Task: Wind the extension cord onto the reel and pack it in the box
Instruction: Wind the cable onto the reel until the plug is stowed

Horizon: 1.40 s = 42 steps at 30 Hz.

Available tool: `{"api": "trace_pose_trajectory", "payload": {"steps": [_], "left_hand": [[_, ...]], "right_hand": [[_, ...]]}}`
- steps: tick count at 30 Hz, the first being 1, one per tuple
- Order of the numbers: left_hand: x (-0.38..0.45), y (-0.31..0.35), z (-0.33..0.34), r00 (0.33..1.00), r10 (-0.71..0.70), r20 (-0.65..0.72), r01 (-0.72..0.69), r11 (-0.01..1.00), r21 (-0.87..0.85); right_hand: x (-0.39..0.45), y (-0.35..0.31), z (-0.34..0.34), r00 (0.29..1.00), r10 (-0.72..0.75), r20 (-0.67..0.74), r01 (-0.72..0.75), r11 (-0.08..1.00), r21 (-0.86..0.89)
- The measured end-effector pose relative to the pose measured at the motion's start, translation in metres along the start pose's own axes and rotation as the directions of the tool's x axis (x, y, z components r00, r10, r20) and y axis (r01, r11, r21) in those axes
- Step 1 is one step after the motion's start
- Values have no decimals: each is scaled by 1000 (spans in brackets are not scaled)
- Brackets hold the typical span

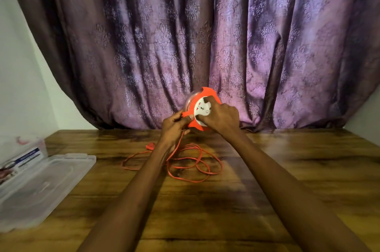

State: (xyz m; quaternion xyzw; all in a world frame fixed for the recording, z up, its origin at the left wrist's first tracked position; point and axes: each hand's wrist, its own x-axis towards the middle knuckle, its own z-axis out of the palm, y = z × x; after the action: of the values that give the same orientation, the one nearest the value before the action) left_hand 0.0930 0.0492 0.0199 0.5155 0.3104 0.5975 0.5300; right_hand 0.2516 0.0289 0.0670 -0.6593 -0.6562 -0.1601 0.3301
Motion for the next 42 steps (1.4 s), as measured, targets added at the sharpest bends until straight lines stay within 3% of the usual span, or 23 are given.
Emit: {"api": "trace_pose_trajectory", "payload": {"steps": [2,3,4,5,6,7,8,10,12,14,16,17,19,25,27,29,32,35,37,40,42], "left_hand": [[1,-3,2,1000,12,3,-12,1000,-6],[1,-4,3,1000,19,4,-19,1000,-14],[1,-5,3,1000,31,0,-31,999,-16],[1,-5,3,999,49,-9,-49,999,8],[1,-5,3,997,71,-14,-70,997,35],[0,-4,2,996,89,-16,-88,994,64],[0,-5,1,994,105,-15,-104,991,80],[-1,-6,-3,991,128,-38,-124,988,93],[-2,-6,-10,991,96,-98,-89,994,67],[0,-6,-19,990,50,-128,-46,998,41],[4,-1,-27,990,27,-137,-17,997,76],[5,2,-32,991,14,-130,-2,996,92],[5,8,-37,995,-32,-94,40,996,86],[1,15,-48,993,-117,-14,118,985,123],[0,15,-49,992,-129,5,127,981,145],[-2,15,-48,991,-133,10,131,985,112],[-7,19,-40,992,-123,19,122,991,64],[0,17,-36,994,-109,12,109,993,50],[2,16,-33,995,-96,-12,96,994,58],[-2,17,-26,999,-50,-7,50,997,59],[-4,14,-23,1000,-15,11,14,999,47]], "right_hand": [[2,-8,-2,937,290,194,-335,904,266],[4,-10,-2,877,372,304,-477,748,461],[6,-10,1,814,398,422,-579,513,634],[6,-9,4,743,377,553,-658,263,705],[5,-8,7,685,333,647,-708,98,699],[3,-6,10,649,295,701,-739,23,674],[1,-5,12,645,265,717,-746,14,665],[0,-2,21,697,236,677,-712,118,693],[1,5,27,812,278,513,-583,415,698],[1,14,27,938,220,268,-333,791,513],[0,21,23,996,-66,53,46,945,324],[2,25,24,962,-273,-1,265,934,241],[5,28,26,815,-580,-10,578,812,75],[6,17,12,625,-754,202,775,569,-274],[7,14,9,588,-778,220,792,498,-353],[7,13,9,594,-778,204,780,497,-380],[4,11,10,734,-669,115,652,647,-394],[-2,0,12,892,-453,2,437,859,-267],[-5,-9,10,949,-313,-24,305,938,-167],[-10,-19,3,998,-41,38,38,998,55],[-7,-24,2,964,200,174,-240,939,248]]}}
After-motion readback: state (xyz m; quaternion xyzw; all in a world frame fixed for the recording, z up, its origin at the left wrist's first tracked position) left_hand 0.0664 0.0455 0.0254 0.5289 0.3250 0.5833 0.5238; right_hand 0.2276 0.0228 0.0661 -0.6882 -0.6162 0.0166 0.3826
